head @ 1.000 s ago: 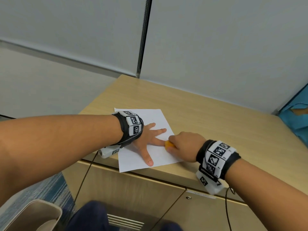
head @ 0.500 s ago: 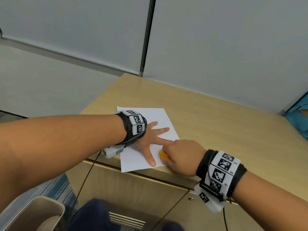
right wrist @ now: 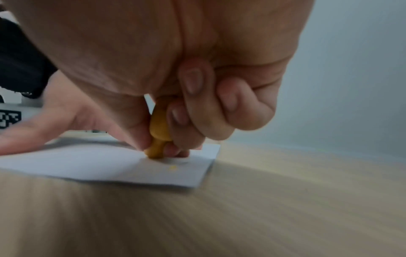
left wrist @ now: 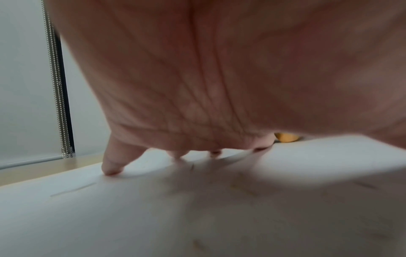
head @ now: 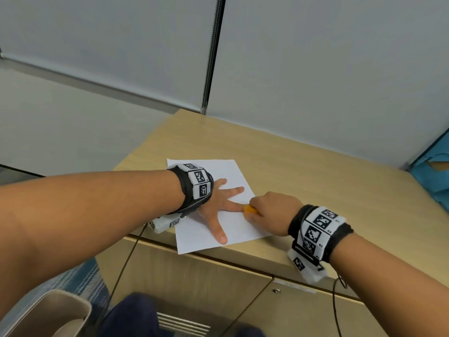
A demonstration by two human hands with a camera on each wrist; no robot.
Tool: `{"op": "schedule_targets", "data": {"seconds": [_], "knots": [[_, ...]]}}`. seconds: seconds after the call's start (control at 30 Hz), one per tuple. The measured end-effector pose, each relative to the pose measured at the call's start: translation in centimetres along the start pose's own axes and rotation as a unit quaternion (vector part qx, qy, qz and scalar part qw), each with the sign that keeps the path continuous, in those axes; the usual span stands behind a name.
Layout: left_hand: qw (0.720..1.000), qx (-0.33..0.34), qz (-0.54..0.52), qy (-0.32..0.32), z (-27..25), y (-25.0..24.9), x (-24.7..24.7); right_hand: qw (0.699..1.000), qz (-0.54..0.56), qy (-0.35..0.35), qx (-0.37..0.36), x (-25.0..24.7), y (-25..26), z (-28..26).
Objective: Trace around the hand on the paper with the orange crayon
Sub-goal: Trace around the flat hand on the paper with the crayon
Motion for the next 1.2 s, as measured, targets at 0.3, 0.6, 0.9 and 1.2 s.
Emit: {"op": "schedule_targets", "data": {"seconds": [0.3, 0.6, 0.9, 1.2], "knots": [[0.99, -0.125, -0.033, -0.061, -0.3, -0.1, -0.3, 0.996, 0.092, -0.014, 0.02, -1.8, -2.4, 0.2], [0.999, 0.032, -0.01, 0.0, -1.4, -1.5, -1.3, 0.997, 0.07, 0.017, 0.013, 0.7, -1.5, -0.4], [1.0, 0.015, -0.02, -0.002, -0.1, 0.1, -0.3, 0.998, 0.029, -0.01, 0.051, 0.1, -1.6, 0.4], [1.0, -0.002, -0.026, 0.006, 0.6, 0.8, -0.3, 0.999, 0.011, -0.02, -0.026, -0.4, 2.7, -1.5]]}}
Point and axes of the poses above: each hand's wrist, its own z-axis towards the middle knuckle, its own x-axis out of the palm, y = z × x, the point moved 9 cm from there along z, towards the middle knuckle, and after that the axes turned 14 degrees about x, right-handed, at the moved point
